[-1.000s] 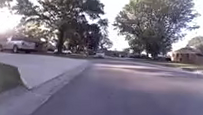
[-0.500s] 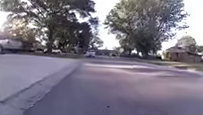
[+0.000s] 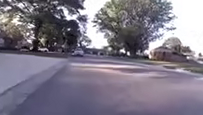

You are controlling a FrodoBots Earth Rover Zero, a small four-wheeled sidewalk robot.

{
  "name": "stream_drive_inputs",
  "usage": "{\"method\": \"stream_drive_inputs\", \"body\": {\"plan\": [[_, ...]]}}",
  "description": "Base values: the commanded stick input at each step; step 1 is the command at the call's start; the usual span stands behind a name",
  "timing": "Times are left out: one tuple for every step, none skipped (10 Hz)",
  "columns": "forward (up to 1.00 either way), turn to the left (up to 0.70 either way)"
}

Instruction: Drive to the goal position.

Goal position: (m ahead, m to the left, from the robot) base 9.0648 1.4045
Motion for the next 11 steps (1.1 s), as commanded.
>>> {"method": "stream_drive_inputs", "body": {"plan": [[1.0, -0.22], [1.0, 0.0], [1.0, 0.0], [1.0, 0.0], [1.0, 0.0], [1.0, 0.0], [1.0, 0.0], [1.0, 0.01], [1.0, 0.04], [1.0, 0.29], [1.0, 0.4]]}}
